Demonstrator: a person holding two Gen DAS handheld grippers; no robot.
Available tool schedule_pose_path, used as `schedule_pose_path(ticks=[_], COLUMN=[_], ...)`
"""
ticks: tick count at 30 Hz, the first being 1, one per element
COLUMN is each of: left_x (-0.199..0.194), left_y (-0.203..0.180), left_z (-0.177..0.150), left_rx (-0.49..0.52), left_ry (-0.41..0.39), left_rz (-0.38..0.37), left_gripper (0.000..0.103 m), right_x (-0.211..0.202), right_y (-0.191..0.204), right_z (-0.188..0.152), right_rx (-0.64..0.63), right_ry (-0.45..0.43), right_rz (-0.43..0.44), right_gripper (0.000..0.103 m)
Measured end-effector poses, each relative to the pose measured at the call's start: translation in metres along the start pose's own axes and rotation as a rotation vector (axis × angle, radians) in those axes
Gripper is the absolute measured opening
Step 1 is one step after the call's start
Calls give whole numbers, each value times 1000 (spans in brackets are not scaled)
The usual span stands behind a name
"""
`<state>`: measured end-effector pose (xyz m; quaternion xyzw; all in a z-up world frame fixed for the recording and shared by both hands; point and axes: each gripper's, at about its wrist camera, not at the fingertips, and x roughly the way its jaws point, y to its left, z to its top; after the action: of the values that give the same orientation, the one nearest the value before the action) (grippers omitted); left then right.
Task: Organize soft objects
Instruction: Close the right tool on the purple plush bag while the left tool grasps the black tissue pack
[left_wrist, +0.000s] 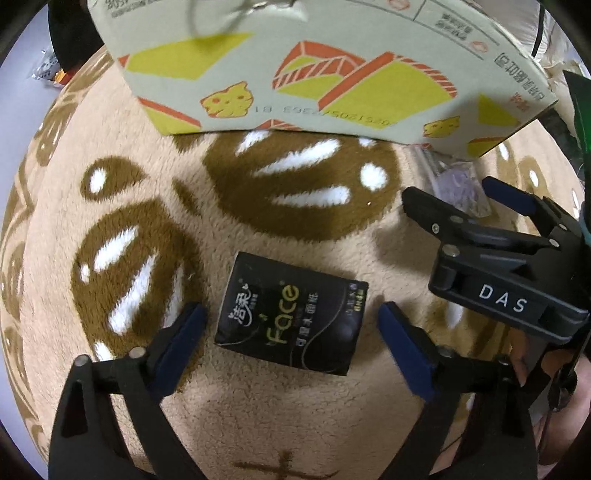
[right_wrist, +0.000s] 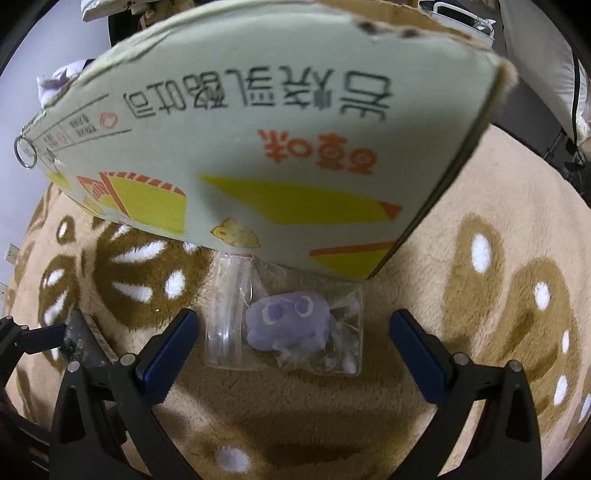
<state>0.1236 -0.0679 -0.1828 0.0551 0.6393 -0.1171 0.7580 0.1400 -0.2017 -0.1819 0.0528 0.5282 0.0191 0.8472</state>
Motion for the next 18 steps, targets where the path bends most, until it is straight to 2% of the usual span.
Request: schedule_pose_path(ticks=[5,8,10,12,18], left_x=[0,4,3,-1,-7], left_y=[9,14,15,14,16], left_z=[-1,-4,-4,-4,-7], left_rx=[-5,-3,-3,-3,-9], left_ry=[-3,-8,-13,-16,-24], left_rz=[-1,7,3,3,-1], left_gripper=[88,81,77,76,73], right_x=[5,9,8,4,0], right_y=[6,11,10,12,11], right_z=[1,0,0,-2,-5], right_rx=[9,13,12,9,12], right_ry=[6,3,1,-1,-5], right_rz=[-23,-47,-47,-51,-45], right_gripper=[103,96,88,84,81])
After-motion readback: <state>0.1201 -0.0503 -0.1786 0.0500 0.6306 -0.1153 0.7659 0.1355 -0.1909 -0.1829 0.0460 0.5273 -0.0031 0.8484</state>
